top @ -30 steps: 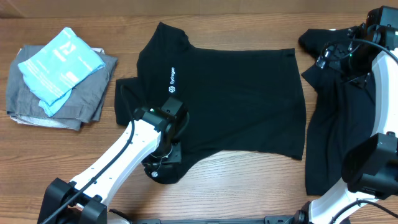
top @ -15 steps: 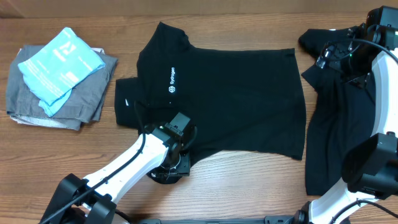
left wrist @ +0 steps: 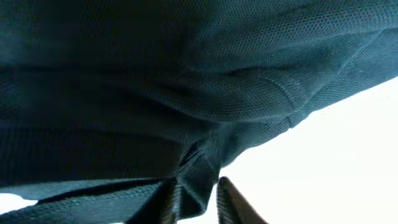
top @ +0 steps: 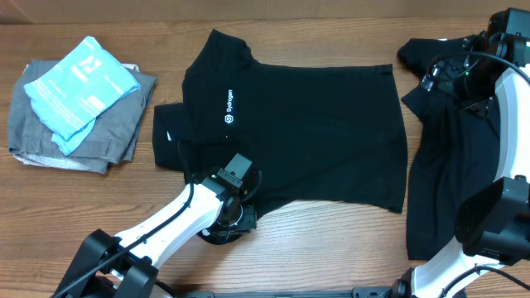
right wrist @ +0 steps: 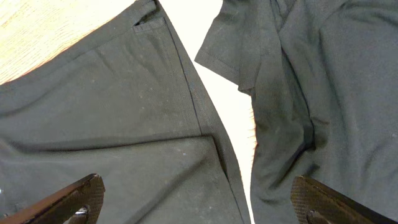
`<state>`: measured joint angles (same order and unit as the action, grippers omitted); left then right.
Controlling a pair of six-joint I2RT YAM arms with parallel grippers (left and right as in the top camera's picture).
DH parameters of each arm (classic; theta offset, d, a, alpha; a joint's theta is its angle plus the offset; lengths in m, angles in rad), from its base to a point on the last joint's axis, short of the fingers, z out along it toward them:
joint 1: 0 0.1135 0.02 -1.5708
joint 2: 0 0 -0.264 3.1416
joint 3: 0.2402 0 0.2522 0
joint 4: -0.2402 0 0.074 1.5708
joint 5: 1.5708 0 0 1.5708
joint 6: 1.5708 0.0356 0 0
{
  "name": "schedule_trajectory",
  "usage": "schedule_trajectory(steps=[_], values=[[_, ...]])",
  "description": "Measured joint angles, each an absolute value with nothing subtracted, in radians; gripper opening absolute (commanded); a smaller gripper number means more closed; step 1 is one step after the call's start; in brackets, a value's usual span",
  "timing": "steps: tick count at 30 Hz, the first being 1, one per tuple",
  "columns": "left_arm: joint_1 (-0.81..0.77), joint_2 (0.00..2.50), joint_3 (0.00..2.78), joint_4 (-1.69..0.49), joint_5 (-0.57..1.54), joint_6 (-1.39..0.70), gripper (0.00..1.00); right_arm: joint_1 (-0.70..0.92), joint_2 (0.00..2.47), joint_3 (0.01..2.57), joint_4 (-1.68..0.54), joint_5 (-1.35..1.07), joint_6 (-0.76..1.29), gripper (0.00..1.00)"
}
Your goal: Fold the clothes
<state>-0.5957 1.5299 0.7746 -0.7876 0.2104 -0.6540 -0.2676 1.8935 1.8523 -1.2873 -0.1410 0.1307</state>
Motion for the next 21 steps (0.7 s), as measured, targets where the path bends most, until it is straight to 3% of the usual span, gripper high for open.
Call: schedule_trajectory(steps=[3,13,21], values=[[-0.596,1.530,0.775,-0.784,0.245,-0.653,0.04,-0.268,1.893,1.852,-1.287,-0.141,0.131,1.00],[-0.659,1.530,0.775,-0.793,0.294,-0.653,0.04,-0.268,1.893,1.852,-1.287,-0.141,0.131,1.00],[-0.757,1.530,0.775,-0.813,0.307,-0.682,0.18,-0.268,1.893,1.852,-1.287,-0.141,0.131,1.00]])
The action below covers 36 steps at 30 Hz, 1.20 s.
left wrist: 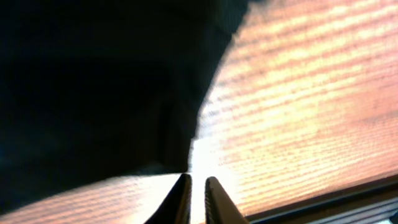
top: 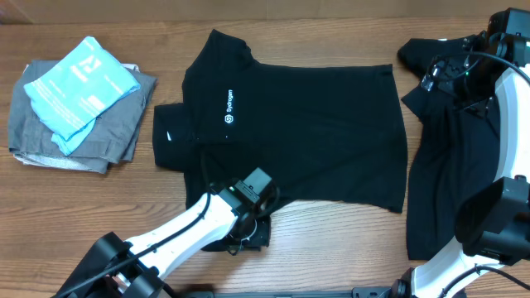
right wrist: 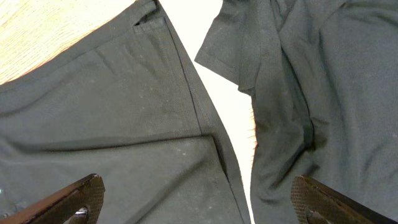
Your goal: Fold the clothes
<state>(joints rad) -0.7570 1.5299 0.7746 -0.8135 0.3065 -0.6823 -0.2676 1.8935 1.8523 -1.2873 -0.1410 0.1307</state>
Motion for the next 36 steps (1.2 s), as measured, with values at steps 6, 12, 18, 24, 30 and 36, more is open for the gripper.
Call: schedule_trajectory(steps=[6,12,18,24,30,36], values=[[-0.792,1.530,0.777,-0.852,0.353,-0.676,0.04,-0.268,1.893,1.852,-1.287,-0.141,0.131,1.00],[-0.714,1.498,0.921,-1.020,0.290,-0.637,0.05,-0.268,1.893,1.852,-1.287,-0.141,0.131,1.00],[-0.671,1.457,1.014,-1.031,0.195,-0.622,0.04,-0.268,1.893,1.852,-1.287,-0.141,0.130,1.00],[-0.671,1.546,0.955,-1.003,0.157,-0.625,0.04,-0.268,1.893,1.852,-1.287,-0.141,0.131,1.00],[-0.672,1.674,0.910,-0.969,0.128,-0.626,0.04,-0.268,1.893,1.852,-1.287,-0.141,0.131,1.00],[-0.672,1.721,0.909,-0.945,0.127,-0.626,0.04,-0.268,1.893,1.852,-1.288,-0.141,0.131,1.00]])
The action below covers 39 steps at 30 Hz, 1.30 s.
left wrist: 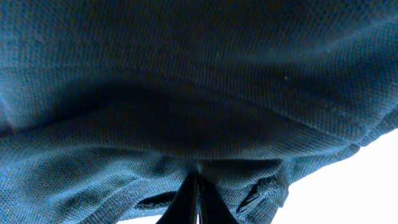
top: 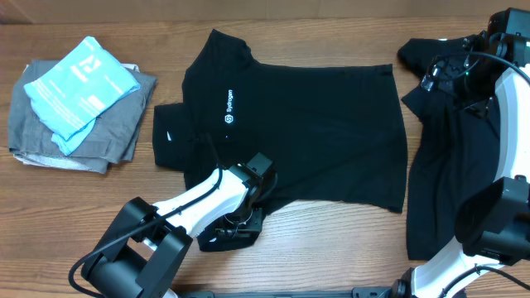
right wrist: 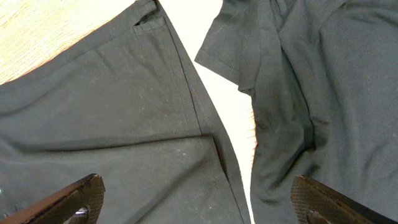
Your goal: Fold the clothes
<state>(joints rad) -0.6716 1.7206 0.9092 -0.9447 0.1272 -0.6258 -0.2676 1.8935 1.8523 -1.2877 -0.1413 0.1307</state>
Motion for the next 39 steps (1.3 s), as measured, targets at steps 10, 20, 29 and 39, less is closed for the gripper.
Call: schedule_trajectory(steps=[10,20,29,39], values=[[-0.672,1.614,0.910,-0.988,0.149,-0.599,0.04,-0.268,1.893,1.852,-1.287,-0.141,0.131,1.00],[-0.672,1.587,0.919,-0.881,0.141,-0.604,0.04,-0.268,1.893,1.852,-1.287,-0.141,0.131,1.00],[-0.672,1.728,0.924,-0.841,0.126,-0.616,0.04,-0.268,1.893,1.852,-1.287,-0.141,0.131,1.00],[-0.674,1.768,0.941,-0.991,0.138,-0.603,0.04,-0.268,1.893,1.852,-1.287,-0.141,0.131,1.00]])
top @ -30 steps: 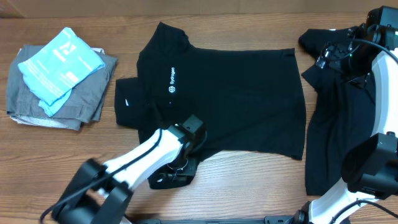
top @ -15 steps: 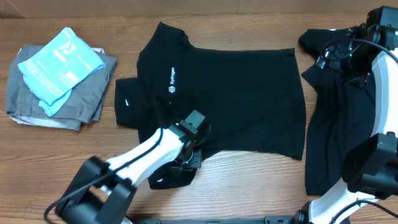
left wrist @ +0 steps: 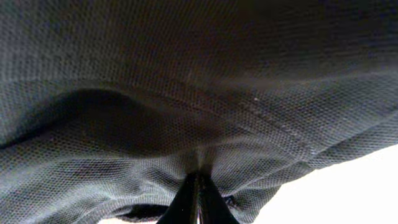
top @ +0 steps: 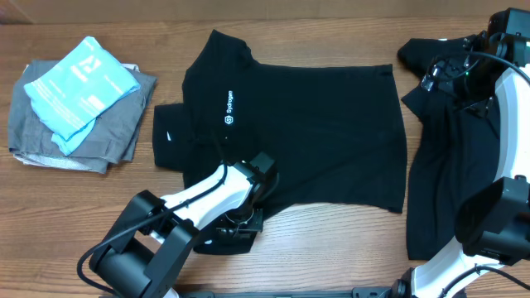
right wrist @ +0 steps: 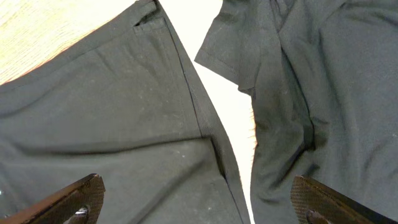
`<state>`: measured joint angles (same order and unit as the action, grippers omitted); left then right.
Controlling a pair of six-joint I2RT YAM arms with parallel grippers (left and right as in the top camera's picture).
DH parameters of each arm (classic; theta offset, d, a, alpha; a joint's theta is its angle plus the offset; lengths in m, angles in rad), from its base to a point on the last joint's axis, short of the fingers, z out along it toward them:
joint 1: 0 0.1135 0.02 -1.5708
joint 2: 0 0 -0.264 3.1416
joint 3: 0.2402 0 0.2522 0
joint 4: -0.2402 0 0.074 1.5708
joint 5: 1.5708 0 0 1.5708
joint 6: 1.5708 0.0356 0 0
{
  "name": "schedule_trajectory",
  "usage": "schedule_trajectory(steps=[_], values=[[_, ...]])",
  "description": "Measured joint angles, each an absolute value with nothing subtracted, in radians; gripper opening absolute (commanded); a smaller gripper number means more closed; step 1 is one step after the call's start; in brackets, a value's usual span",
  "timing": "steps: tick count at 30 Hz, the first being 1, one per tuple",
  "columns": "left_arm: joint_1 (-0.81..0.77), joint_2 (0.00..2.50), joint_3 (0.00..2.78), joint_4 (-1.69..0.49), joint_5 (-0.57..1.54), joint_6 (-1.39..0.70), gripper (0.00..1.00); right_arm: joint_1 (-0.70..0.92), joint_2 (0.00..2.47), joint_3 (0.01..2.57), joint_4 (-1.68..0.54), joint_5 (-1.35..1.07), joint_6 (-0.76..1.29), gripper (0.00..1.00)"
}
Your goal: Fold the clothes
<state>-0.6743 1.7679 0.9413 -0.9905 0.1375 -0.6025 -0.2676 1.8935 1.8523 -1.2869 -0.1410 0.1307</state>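
A black T-shirt (top: 306, 124) with a small white logo lies spread flat in the middle of the wooden table, neck to the left. My left gripper (top: 240, 217) is at its near sleeve, by the lower left edge. In the left wrist view the left gripper (left wrist: 198, 179) is shut on a pinch of the black shirt fabric (left wrist: 186, 93), which fills that view. My right gripper (right wrist: 196, 186) hangs wide open high over the loose black clothes (right wrist: 311, 93) at the right, holding nothing.
A folded grey pile (top: 108, 132) with a light blue garment (top: 79, 87) on top sits at the far left. A heap of unfolded black clothes (top: 443, 165) covers the right side, under the right arm (top: 497, 91). Bare wood (top: 331, 248) shows along the front.
The left gripper stays shut on the sleeve fabric and has shifted only slightly; the cloth looks drawn tighter around the fingertips. The right arm has not moved.
First the left gripper's fingers stood slightly apart around a fold of the near sleeve. Then they were nearly shut over bare wood at the shirt's edge, a little further right. After that they were shut on the fabric, and they still hold it. The right gripper stayed open throughout.
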Motion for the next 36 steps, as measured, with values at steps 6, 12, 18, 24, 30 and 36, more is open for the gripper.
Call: schedule_trajectory(steps=[6,12,18,24,30,36], values=[[-0.674,1.770,0.938,-1.018,0.138,-0.595,0.04,-0.268,1.893,1.852,-1.287,-0.141,0.130,1.00],[-0.674,1.760,0.939,-1.029,0.137,-0.583,0.04,-0.268,1.893,1.852,-1.287,-0.141,0.131,1.00],[-0.674,1.623,1.034,-1.071,0.137,-0.575,0.05,-0.268,1.893,1.852,-1.287,-0.141,0.131,1.00],[-0.650,1.468,1.229,-1.120,0.137,-0.572,0.09,-0.268,1.893,1.852,-1.287,-0.141,0.131,1.00],[-0.517,1.399,1.359,-1.184,0.134,-0.566,0.40,-0.268,1.893,1.852,-1.301,-0.181,0.159,1.00],[-0.359,1.388,1.387,-1.246,0.129,-0.556,1.00,-0.268,1.893,1.852,-1.441,-0.324,0.190,1.00]])
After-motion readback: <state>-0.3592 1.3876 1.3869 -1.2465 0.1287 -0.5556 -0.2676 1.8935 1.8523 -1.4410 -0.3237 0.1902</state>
